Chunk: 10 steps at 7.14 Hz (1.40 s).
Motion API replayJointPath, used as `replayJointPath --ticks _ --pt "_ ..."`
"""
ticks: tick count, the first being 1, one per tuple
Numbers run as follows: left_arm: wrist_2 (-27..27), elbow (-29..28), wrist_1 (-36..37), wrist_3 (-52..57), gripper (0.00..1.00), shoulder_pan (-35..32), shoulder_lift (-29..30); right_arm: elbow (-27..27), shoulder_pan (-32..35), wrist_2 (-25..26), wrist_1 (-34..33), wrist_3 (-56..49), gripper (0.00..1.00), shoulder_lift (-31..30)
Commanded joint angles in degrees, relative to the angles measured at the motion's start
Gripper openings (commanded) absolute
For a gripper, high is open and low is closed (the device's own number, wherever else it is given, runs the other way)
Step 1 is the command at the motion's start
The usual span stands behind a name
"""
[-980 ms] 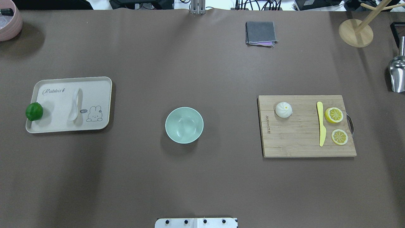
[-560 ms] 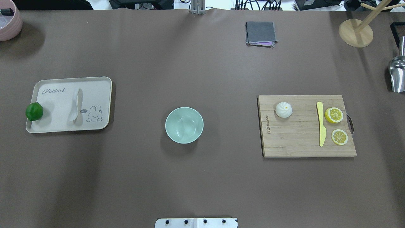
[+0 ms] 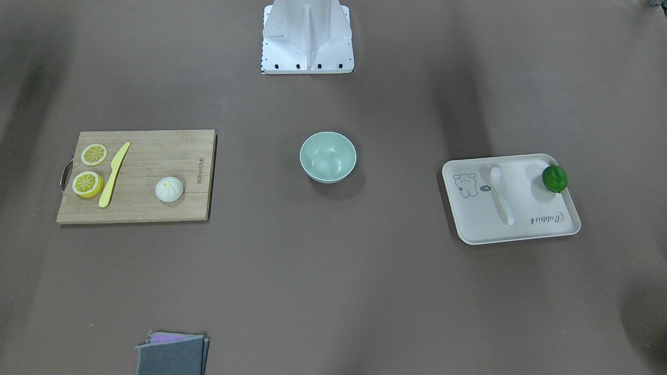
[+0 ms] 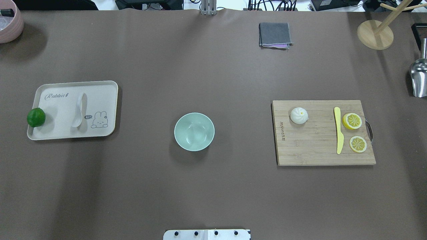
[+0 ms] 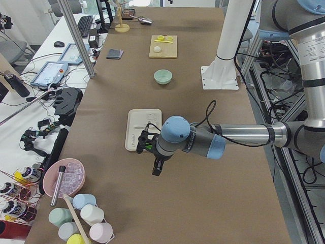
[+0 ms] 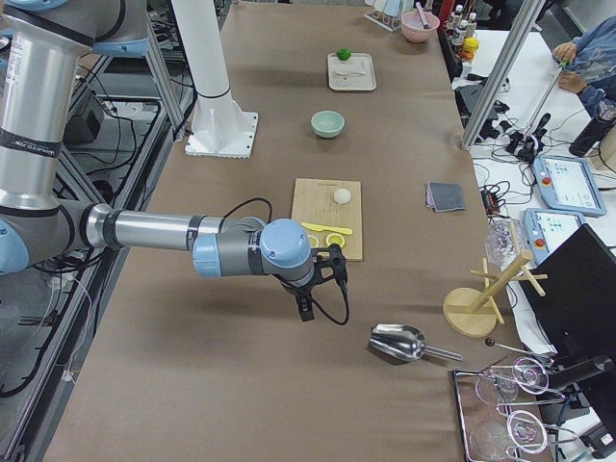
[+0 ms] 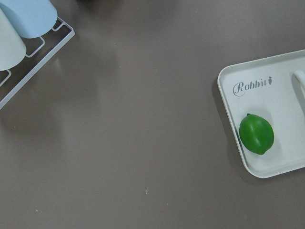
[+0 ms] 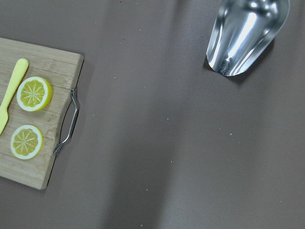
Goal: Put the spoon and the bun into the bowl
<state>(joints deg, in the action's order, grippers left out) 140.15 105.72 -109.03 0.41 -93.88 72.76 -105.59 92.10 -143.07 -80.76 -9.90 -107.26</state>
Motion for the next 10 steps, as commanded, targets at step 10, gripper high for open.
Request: replayJointPath --ticks 10 --pt "-4.51 0.54 -2.68 -29.79 0.97 17.11 10.36 -0.14 -7.09 -1.86 1.66 16.26 0.99 8.00"
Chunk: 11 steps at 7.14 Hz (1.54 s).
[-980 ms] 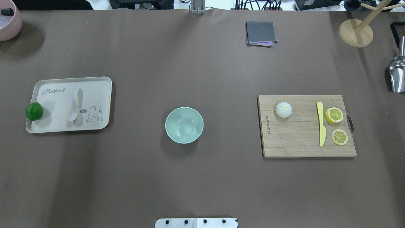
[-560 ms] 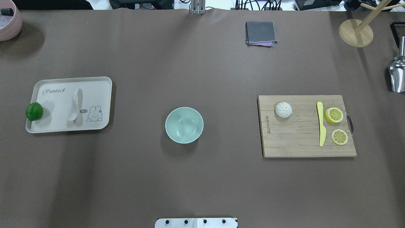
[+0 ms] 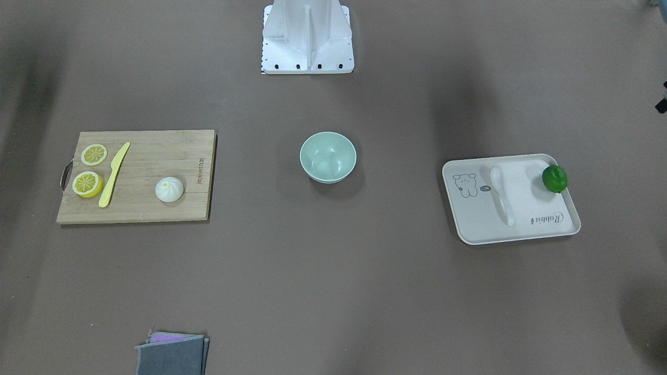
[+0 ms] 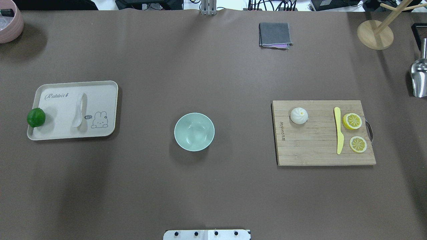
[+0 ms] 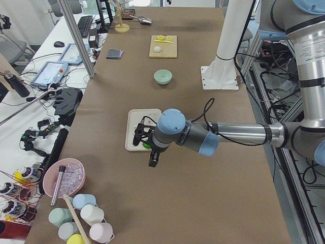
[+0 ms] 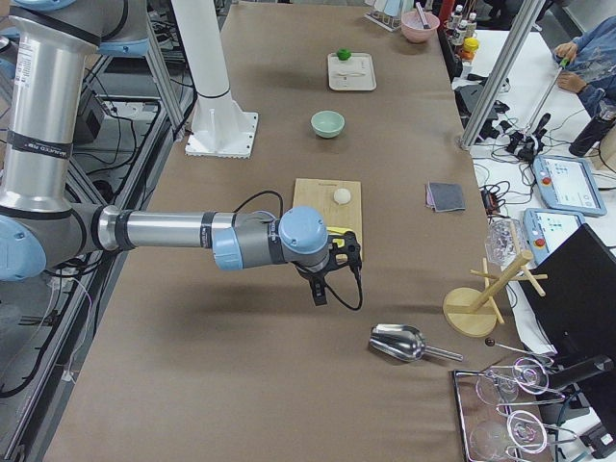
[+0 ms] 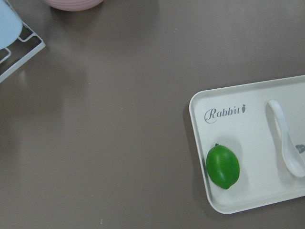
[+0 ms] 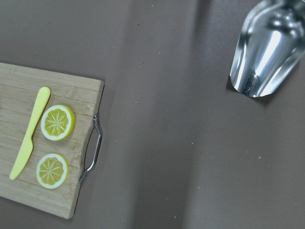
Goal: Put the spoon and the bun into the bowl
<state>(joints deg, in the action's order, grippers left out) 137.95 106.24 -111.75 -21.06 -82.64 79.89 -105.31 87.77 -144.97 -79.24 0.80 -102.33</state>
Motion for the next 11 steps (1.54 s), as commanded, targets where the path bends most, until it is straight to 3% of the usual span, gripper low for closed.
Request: replayJointPath --ticks 1,3,4,7,8,9,11 --pt "-4.51 -0.07 0.04 -16.12 0.97 10.78 6.04 -0.50 -5.05 0.22 2.40 10.23 0.99 4.32" --pt "-12.67 -1.98 0.30 -28.54 0.96 23.08 12.10 -0.51 -10.32 0.92 12.21 22.69 0.99 4.69" --pt "-13.75 -4.44 0.39 -31.64 0.94 25.31 14.65 -0.51 -12.52 1.09 15.31 27.02 0.99 4.86" --pt "-14.89 -16.89 0.66 -33.61 0.85 30.25 24.59 -0.50 -16.14 3.12 16.13 30.22 0.99 5.92" --pt "-15.25 -17.55 0.74 -33.69 0.81 30.87 25.22 -0.51 -16.49 3.12 16.13 30.32 0.99 6.09" --pt "-15.25 -18.17 0.74 -33.61 0.73 31.66 25.23 -0.51 -16.67 3.12 16.13 30.32 0.99 6.09" --pt "-16.12 -18.79 0.65 -33.69 0.40 31.75 25.23 -0.42 -16.85 3.12 16.22 30.67 0.99 6.09"
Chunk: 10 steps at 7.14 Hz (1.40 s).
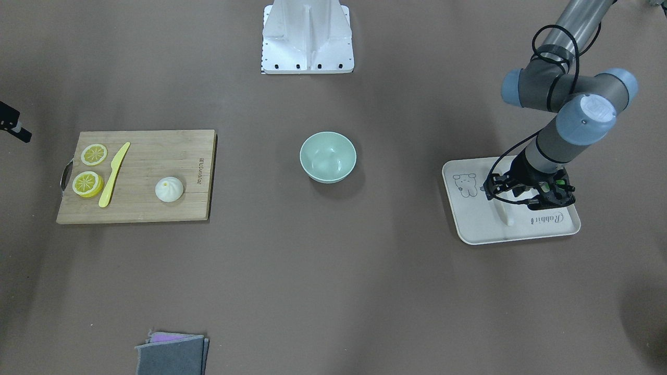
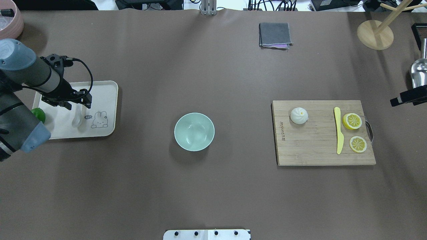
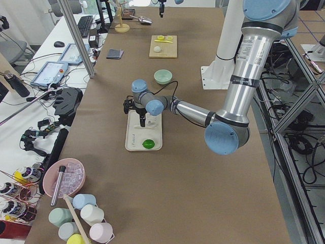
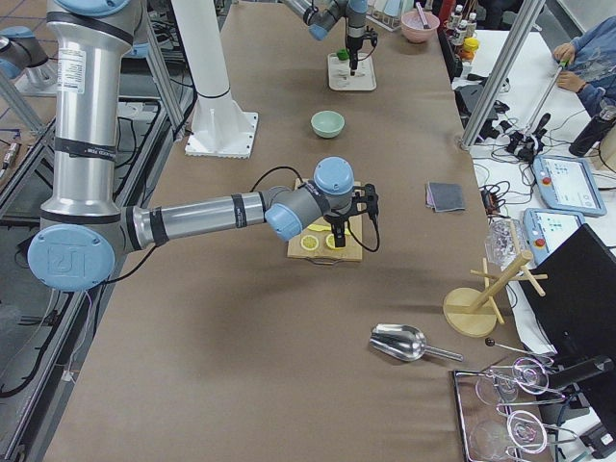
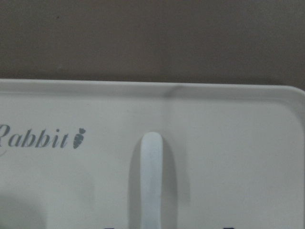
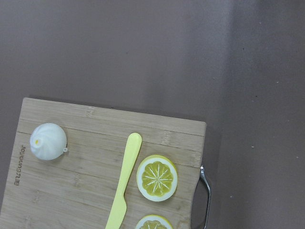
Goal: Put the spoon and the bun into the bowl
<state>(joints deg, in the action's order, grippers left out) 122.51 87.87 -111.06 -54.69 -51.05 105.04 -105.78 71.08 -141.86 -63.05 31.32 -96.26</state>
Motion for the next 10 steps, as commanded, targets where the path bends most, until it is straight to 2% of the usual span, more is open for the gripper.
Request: replayJointPath --ticks 1,2,4,6,7,9,10 --pt "-0.96 -0.42 0.05 -0.15 0.11 0.16 0.07 0.04 -0.32 0.01 0.12 0.23 0.99 0.02" --pt "-0.87 -0.42 0.31 0.11 0.00 0.16 0.16 0.04 -0.33 0.01 0.12 0.23 0.99 0.11" --pt "-0.52 -0.95 0.58 0.20 0.00 0.25 1.47 0.22 -0.33 0.18 0.12 0.23 0.99 0.20" --pt "0.18 0.98 0.76 -0.15 0.00 0.17 3.06 0.40 -0.33 0.27 0.04 0.23 0.99 0.55" --pt "3.05 3.25 1.19 -0.59 0.00 0.16 3.93 0.40 -0.41 1.31 -0.05 0.32 0.99 1.51" --pt "3.43 6.60 6.98 -10.81 0.00 1.04 13.29 0.57 -5.92 7.36 0.03 5.47 0.99 3.44" --pt "2.65 7.22 7.00 -16.97 0.00 6.53 16.04 0.83 -9.34 9.91 0.04 5.94 0.99 4.49"
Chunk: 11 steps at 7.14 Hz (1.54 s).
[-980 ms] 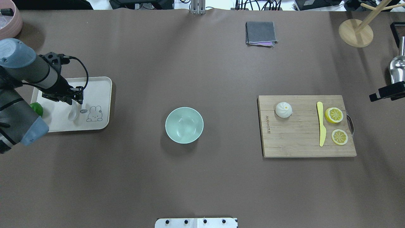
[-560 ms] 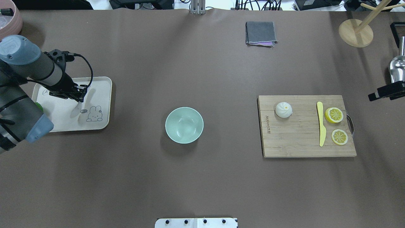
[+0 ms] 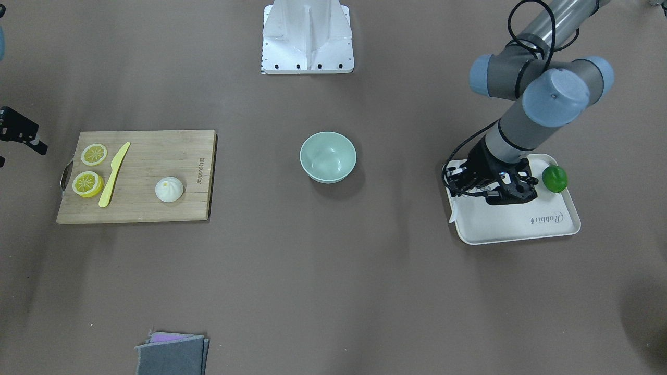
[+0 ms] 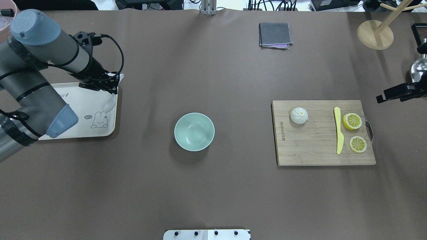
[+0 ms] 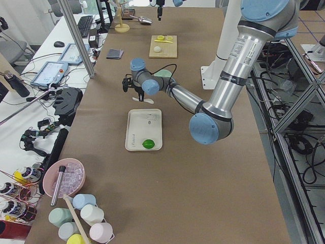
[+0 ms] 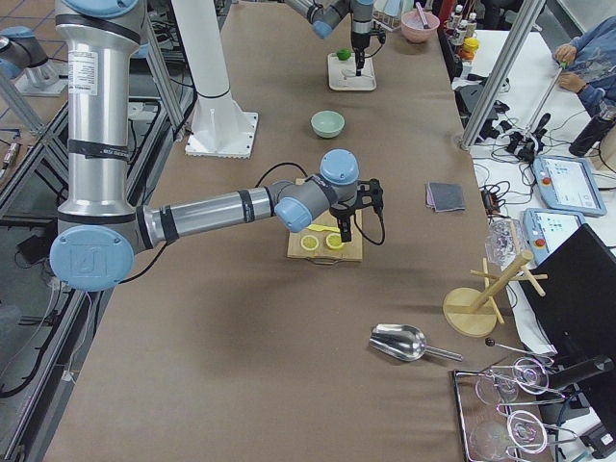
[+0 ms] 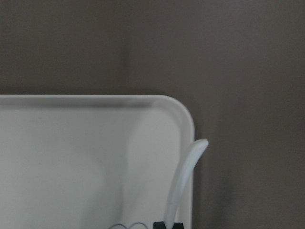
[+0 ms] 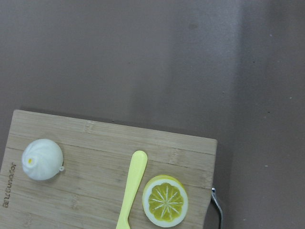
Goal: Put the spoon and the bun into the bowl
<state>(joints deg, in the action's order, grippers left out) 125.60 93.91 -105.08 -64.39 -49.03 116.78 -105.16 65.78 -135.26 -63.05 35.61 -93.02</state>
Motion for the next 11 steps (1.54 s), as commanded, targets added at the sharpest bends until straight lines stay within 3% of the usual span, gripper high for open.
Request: replayJointPath --ticks 1,4,9,10,11 --pt "-2.44 1.10 1.02 -11.41 0.00 6.82 7.12 0.66 -7.39 5.25 0.03 3.05 0.99 2.91" --pt "-9.47 -0.74 0.85 -15.15 0.00 14.03 11.19 4.33 -15.23 10.44 0.03 9.02 0.99 9.50" --pt "-12.22 -5.05 0.23 -15.76 0.00 16.33 14.80 6.55 -21.74 15.63 -0.06 12.82 0.97 14.09" --pt "-12.22 -5.31 0.06 -15.76 0.06 16.33 14.88 7.07 -21.84 15.99 -0.06 12.82 0.92 14.44" --pt "-12.31 -5.49 -0.73 -15.85 0.22 16.33 14.88 8.82 -21.84 16.51 -0.06 12.82 0.90 15.83"
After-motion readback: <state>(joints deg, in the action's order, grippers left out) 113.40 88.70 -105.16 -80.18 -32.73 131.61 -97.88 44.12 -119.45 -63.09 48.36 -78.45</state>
